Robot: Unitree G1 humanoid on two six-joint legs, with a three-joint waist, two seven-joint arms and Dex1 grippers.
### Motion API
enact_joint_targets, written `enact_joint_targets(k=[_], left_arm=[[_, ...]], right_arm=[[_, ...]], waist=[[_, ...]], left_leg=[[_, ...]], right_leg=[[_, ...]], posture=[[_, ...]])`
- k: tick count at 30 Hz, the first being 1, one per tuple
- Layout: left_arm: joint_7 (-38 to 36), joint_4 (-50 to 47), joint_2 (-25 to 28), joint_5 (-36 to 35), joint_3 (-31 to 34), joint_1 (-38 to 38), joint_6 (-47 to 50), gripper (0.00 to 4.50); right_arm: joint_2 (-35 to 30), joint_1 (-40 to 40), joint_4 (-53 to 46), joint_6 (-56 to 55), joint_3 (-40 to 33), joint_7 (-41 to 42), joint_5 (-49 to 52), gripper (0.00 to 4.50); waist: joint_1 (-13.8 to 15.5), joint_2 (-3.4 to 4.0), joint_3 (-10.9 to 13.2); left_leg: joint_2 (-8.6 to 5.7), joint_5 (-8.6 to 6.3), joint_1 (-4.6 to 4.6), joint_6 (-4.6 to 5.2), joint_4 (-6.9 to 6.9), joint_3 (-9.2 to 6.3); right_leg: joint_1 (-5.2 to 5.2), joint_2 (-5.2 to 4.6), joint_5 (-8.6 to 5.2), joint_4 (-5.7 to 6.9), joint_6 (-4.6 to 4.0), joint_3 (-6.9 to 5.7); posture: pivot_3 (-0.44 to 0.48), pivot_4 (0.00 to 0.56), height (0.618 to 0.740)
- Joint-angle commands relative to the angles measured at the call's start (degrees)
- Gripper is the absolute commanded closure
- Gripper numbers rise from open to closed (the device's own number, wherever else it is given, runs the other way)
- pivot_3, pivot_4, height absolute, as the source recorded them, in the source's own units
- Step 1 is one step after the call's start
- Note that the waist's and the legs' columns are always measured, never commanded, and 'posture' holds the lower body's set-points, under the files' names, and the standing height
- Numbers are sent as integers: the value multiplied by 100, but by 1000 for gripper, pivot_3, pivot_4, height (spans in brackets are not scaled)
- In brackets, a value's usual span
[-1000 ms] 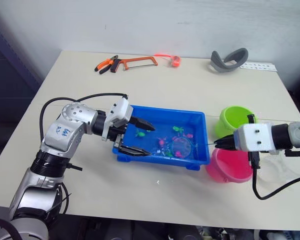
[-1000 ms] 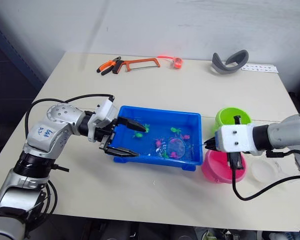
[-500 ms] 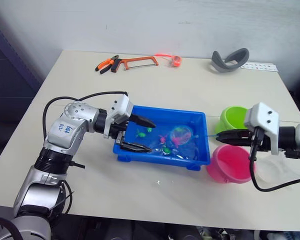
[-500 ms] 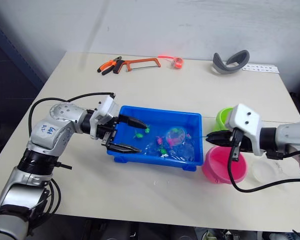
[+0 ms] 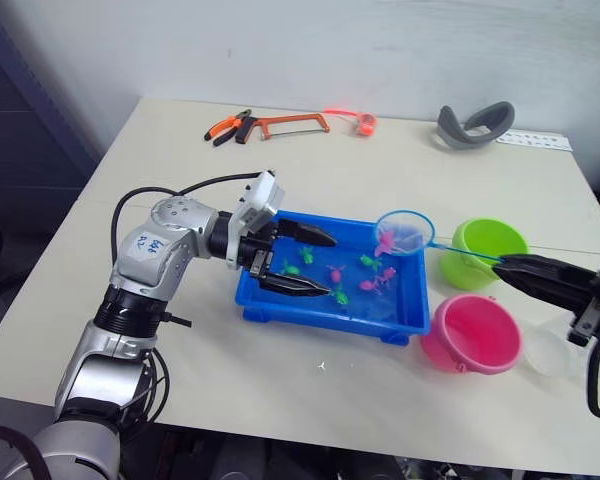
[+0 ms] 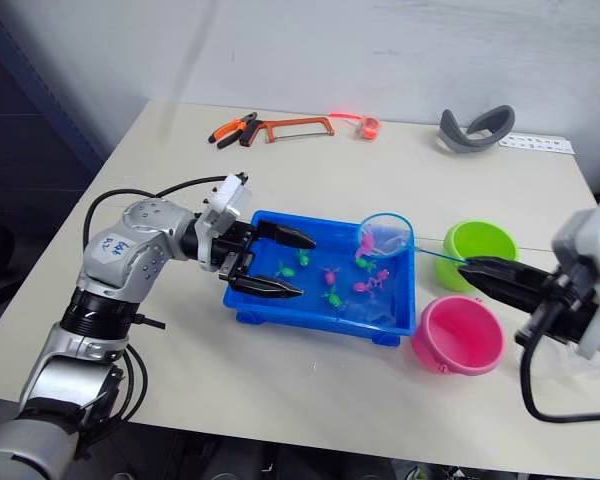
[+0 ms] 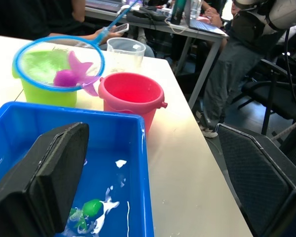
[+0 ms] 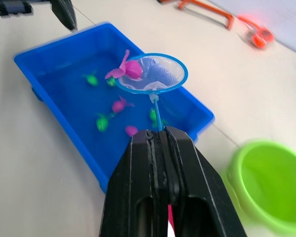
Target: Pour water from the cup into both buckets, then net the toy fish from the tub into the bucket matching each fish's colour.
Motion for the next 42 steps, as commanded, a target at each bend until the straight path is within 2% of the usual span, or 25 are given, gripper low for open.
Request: enact_joint_targets(k=[1,4,7,14,17,23,27,30,34,42], left_arm=[[-277,234,-88,134,-113,-162,-357,20],[-465,549,-265,227,-204,-322,-573,20],[-591,826,-424,329,-264,-446,-799,20],[-758,1222,-655,444,-261,-604,-1087,20],[-791,1335,-723,498,-247,-634,-1185,20],[-811,1418,-809,543,-217,-661,-1275,20],[-797,1433,-828,560,-201,-672,-1292,20],[-750,1412,-842,569,-192,-671,-1263,20],[-718,1389,-832,587,-186,-650,-1245,20],[-644,1384,-814,618,-167,-658,-1227,20]], right_arm=[[227,756,-327,-75,-1131,161,19,4500],[677,1742,-524,-436,-1862,476,-196,4500],[1112,2483,-580,-879,-2232,686,-456,4500],[1794,3632,-657,-2403,-2212,1052,-1339,4500],[1900,3821,-673,-3245,-1987,1153,-2018,4500],[2100,4064,-422,-5679,-1164,1555,-3930,4500],[2269,4104,173,-7790,-611,1447,-5512,4500],[2243,4015,766,-9759,-530,1103,-6494,4500],[2236,3633,1340,-11520,-819,331,-7142,4500],[2171,3493,1968,-12860,-1071,-520,-7425,4500]], waist=[[15,0,0],[13,1,-1],[12,2,-1],[-46,3,-2],[-58,3,-2],[-78,3,-2],[-79,3,-2],[-80,4,-2],[-123,5,-3],[-140,10,-6]], left_leg=[[-1,-1,2,2,-1,1],[-2,-1,3,4,-11,10],[-1,-1,6,4,-13,12],[0,2,37,2,-50,41],[-3,10,78,0,-92,63],[-1,12,87,-3,-99,72],[-1,13,88,-5,-99,73],[-1,13,89,-5,-99,73],[1,14,92,-7,-98,74],[2,16,98,-11,-99,78]], right_leg=[[3,1,0,-2,0,-2],[0,4,1,-8,2,1],[0,7,1,-10,3,2],[4,7,2,-40,5,18],[22,2,2,-53,5,33],[22,3,2,-52,5,42],[22,3,2,-51,5,43],[22,1,2,-51,5,43],[22,2,2,-49,5,43],[24,2,2,-44,5,46]], posture=[[0,150,740],[0,150,740],[0,150,740],[0,150,740],[0,150,740],[0,150,740],[0,150,740],[0,150,740],[0,150,740],[0,150,740]])
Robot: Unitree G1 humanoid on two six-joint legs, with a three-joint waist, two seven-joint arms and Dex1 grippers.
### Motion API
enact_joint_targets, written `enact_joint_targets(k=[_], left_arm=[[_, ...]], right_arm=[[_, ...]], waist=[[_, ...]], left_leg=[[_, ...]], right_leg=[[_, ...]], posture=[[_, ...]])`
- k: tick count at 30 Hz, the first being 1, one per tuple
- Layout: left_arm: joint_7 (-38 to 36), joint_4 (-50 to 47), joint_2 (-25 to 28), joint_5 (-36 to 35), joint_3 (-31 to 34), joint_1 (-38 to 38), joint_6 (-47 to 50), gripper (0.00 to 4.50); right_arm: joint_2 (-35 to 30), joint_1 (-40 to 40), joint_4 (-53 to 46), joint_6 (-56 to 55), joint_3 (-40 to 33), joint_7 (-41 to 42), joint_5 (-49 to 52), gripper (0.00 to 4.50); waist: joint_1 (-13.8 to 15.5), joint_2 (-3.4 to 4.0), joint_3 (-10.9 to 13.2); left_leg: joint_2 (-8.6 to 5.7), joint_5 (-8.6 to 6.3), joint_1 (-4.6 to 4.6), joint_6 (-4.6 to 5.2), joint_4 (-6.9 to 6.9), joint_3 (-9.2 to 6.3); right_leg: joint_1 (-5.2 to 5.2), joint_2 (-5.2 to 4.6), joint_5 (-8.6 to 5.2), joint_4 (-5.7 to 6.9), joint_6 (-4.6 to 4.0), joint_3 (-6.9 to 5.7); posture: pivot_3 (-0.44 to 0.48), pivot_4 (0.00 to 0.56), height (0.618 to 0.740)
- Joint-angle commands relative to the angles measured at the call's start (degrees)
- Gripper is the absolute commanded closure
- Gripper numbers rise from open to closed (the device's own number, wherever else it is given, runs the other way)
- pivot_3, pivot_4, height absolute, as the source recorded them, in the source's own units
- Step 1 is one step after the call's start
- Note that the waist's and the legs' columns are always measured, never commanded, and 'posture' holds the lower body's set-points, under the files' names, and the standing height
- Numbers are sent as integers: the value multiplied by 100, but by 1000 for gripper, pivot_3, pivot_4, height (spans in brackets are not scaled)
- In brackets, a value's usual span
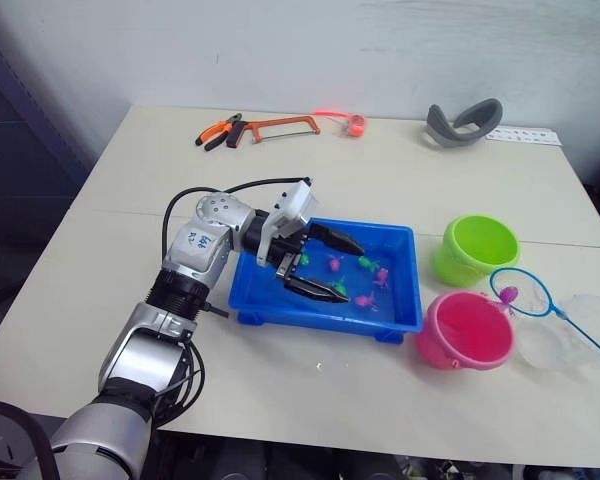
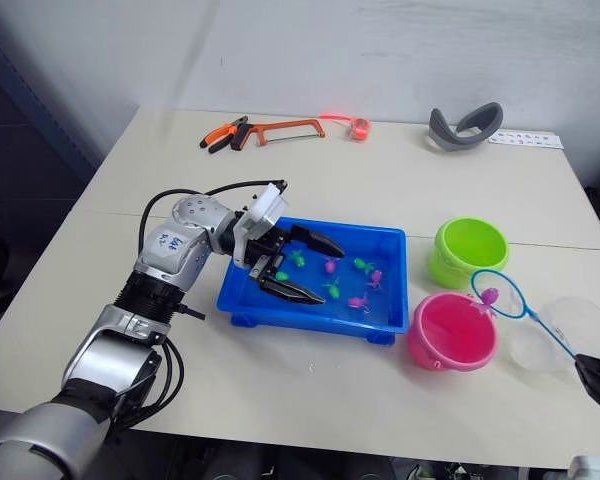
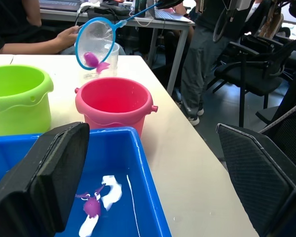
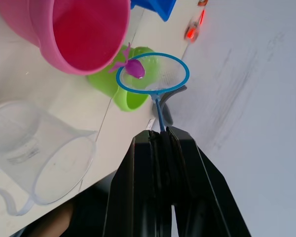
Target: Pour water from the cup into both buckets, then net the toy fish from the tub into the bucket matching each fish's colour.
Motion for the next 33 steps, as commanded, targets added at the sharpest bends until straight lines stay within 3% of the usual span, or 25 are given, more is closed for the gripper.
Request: enact_joint_targets(k=[1,12,16,20,26,29,33], left_arm=[[25,-73,23,25,109,-145,-9,20],[101,-109,19,62,136,-149,0,20],[73,-84,132,174,116,-66,-128,20],[76,0,283,332,74,15,-232,20],[146,-137,497,436,96,191,-172,20],[236,-164,572,517,117,268,-224,20],[403,-318,646,535,177,373,-163,20]], right_arm=[[-72,73,238,-622,-306,-279,-207,4500],[-257,120,486,-509,135,-571,-562,4500],[-585,490,77,1157,445,-420,1238,4500],[-1524,443,-561,3318,523,-117,2845,4500],[-3420,-738,-667,5618,1442,343,3661,4500],[-4051,-1664,-433,5883,2369,229,3447,4500],[-4900,-3142,263,5353,4279,166,2762,4500]], waist=[[2,0,0],[-3,9,-5],[-15,10,-6],[-56,12,-7],[-79,10,-6],[-62,10,-5],[-37,12,-5]], left_leg=[[0,0,0,0,0,0],[0,0,9,0,0,4],[0,0,10,0,1,5],[8,-1,47,1,-2,4],[7,-5,83,9,-5,6],[11,-8,70,14,-6,5],[8,-11,33,19,6,-6]], right_leg=[[0,0,0,0,0,0],[6,0,0,1,0,6],[11,-1,0,0,0,6],[53,5,0,-8,0,4],[90,4,0,-18,0,10],[78,5,0,-17,0,6],[54,-4,0,-10,0,-10]], posture=[[0,150,740],[0,150,740],[0,150,740],[0,150,740],[0,150,740],[0,150,740],[0,150,740]])
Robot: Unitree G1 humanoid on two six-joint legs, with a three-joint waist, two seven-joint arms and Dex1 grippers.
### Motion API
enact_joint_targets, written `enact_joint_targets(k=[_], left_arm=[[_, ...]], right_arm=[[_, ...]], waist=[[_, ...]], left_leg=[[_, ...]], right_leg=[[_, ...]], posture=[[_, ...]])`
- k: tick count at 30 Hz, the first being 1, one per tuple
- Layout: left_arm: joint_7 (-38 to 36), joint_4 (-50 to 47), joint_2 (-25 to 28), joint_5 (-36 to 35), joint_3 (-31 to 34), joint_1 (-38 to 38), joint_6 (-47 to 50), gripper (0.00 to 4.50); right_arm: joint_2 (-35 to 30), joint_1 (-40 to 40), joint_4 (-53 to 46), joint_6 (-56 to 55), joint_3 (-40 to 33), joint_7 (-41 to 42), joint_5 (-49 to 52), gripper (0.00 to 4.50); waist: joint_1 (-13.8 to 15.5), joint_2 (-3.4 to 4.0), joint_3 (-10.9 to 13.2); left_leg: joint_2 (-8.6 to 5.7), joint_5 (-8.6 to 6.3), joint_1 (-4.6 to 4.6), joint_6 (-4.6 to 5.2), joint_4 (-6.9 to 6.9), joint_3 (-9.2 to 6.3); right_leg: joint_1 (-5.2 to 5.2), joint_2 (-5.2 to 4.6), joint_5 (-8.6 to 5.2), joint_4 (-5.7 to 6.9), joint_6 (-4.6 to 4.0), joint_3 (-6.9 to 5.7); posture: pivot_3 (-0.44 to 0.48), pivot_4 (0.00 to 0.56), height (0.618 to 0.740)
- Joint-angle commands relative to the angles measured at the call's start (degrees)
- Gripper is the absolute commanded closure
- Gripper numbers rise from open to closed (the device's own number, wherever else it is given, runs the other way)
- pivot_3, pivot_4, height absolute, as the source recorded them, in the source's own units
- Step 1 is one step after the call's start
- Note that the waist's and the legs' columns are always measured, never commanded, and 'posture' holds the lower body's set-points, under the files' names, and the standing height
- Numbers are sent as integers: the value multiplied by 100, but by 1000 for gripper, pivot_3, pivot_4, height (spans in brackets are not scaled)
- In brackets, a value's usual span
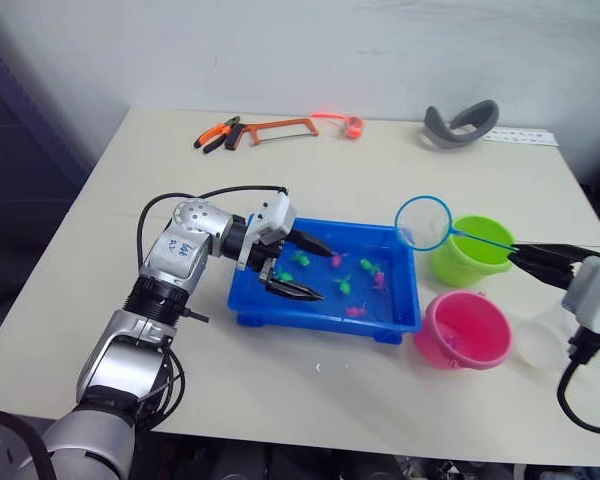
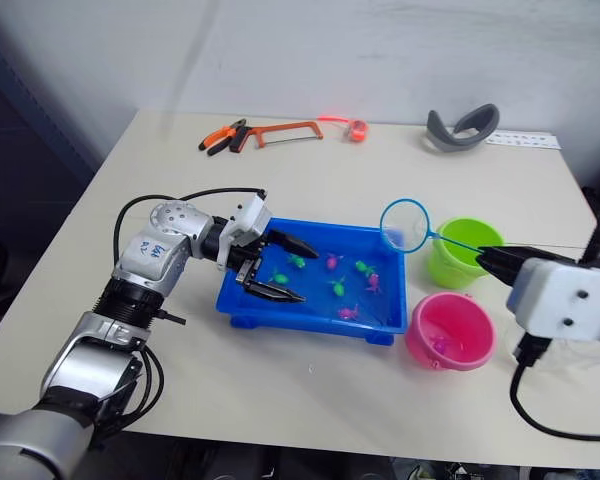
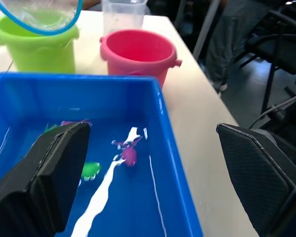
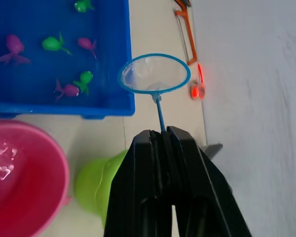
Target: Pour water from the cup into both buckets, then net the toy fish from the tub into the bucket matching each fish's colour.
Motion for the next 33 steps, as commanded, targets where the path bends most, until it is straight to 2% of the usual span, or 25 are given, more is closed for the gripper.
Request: enact_joint_targets(k=[1,3,6,12,23,29,33], left_arm=[[150,-298,31,-33,133,27,47,20],[242,-386,62,-49,176,67,117,20],[357,-618,161,-98,251,188,269,20],[511,-1001,304,-148,352,400,493,20],[650,-1260,383,-201,407,518,653,20],[680,-1253,383,-226,401,503,648,20],[691,-1223,362,-239,394,475,625,20]], right_arm=[[-364,-898,540,-601,1289,6,-623,4500],[-367,-1720,943,-1085,2189,155,-1069,4500],[28,-3065,1600,-1686,3420,528,-1652,4500],[619,-4304,2748,-2846,4437,1018,-2495,4500],[1096,-5224,3838,-3747,4816,1086,-3216,4500],[961,-5231,3937,-4376,4916,1214,-3233,4500],[783,-5048,3717,-4425,4812,1511,-2704,4500]], waist=[[17,0,0],[42,0,0],[17,0,1],[-40,2,1],[-126,4,2],[-117,4,2],[-115,4,2]], left_leg=[[-1,-1,-8,2,2,0],[-1,-2,-29,3,11,-16],[-6,-3,-40,4,14,-20],[-4,-2,-38,3,12,-21],[1,0,-34,0,18,-21],[0,0,-34,-1,19,-20],[0,0,-34,-1,19,-20]], right_leg=[[-6,-3,0,-1,0,-3],[-15,-5,0,-3,0,-11],[-22,-9,0,-7,0,-24],[-22,-8,0,-1,0,-29],[-23,-7,0,11,0,-30],[-23,-9,0,9,0,-30],[-23,-9,0,9,0,-30]], posture=[[0,150,740],[0,150,740],[0,150,740],[0,150,740],[0,150,740],[0,150,740],[0,150,740]])
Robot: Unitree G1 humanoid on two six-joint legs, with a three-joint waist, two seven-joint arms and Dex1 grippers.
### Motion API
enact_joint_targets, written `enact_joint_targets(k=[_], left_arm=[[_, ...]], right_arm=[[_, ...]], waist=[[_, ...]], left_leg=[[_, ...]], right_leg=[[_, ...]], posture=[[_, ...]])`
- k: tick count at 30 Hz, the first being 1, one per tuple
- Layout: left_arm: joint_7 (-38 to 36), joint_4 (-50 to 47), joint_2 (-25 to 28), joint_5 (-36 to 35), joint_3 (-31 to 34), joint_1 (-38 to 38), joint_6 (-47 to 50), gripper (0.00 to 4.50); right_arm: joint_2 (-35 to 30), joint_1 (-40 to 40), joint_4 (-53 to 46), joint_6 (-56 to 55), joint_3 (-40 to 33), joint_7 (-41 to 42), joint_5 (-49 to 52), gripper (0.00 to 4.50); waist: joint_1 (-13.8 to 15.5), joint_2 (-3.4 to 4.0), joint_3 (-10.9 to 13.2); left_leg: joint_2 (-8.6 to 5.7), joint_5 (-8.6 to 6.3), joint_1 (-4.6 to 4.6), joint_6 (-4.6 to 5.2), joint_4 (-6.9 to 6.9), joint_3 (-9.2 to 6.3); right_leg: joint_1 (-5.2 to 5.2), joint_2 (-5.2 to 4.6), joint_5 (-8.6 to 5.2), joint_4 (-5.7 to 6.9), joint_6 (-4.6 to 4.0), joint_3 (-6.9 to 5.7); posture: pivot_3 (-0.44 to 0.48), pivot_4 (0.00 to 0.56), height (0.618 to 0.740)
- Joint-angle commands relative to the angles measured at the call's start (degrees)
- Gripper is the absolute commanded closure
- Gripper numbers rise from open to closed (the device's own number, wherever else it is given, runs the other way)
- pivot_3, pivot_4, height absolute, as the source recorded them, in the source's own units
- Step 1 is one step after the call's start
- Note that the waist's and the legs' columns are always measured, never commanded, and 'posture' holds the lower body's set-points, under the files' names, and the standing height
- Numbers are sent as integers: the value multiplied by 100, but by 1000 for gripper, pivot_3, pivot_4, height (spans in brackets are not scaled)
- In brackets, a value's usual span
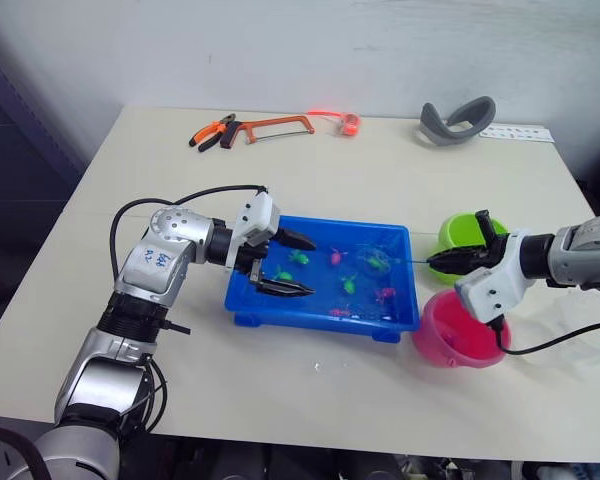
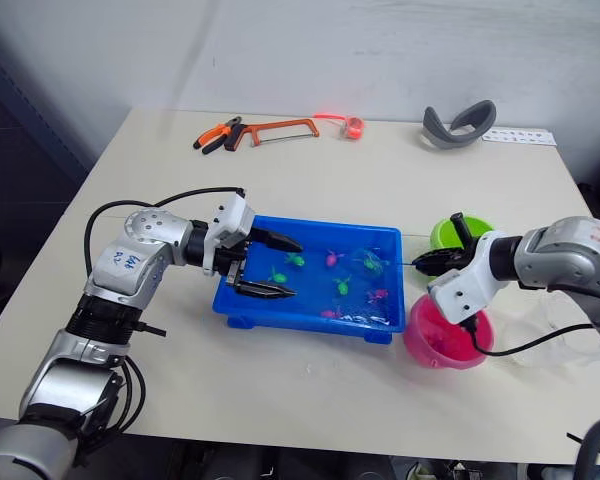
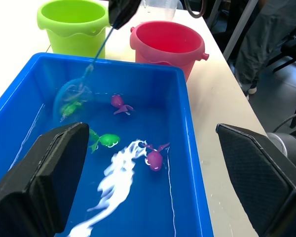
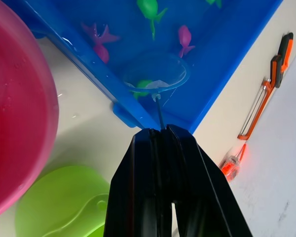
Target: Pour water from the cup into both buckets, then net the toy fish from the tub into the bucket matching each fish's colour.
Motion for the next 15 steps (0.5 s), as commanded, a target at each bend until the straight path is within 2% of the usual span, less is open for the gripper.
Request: enact_joint_targets(k=[1,7,12,15], left_arm=[[13,-129,5,-131,136,-60,-45,20],[2,-86,-43,-145,122,-94,-61,20],[-7,-75,-88,-155,117,-113,-71,20],[-23,-76,-110,-157,119,-123,-71,20]], right_arm=[[-317,175,-323,-80,-187,322,636,4500],[-753,740,-948,203,-418,739,1461,4500],[-970,1262,-1470,1107,-777,1020,2263,4500],[-942,1503,-1678,1438,-976,1072,2397,4500]], waist=[[3,0,0],[11,0,0],[12,0,0],[12,0,0]], left_leg=[[0,0,0,0,0,0],[1,0,0,0,1,-3],[1,0,0,0,2,-3],[3,0,0,0,3,-5]], right_leg=[[0,0,0,0,0,0],[3,-1,0,-1,0,-2],[5,-2,0,-1,0,-2],[7,-1,0,0,0,-2]], posture=[[0,150,740],[0,150,740],[0,150,740],[0,150,740]])
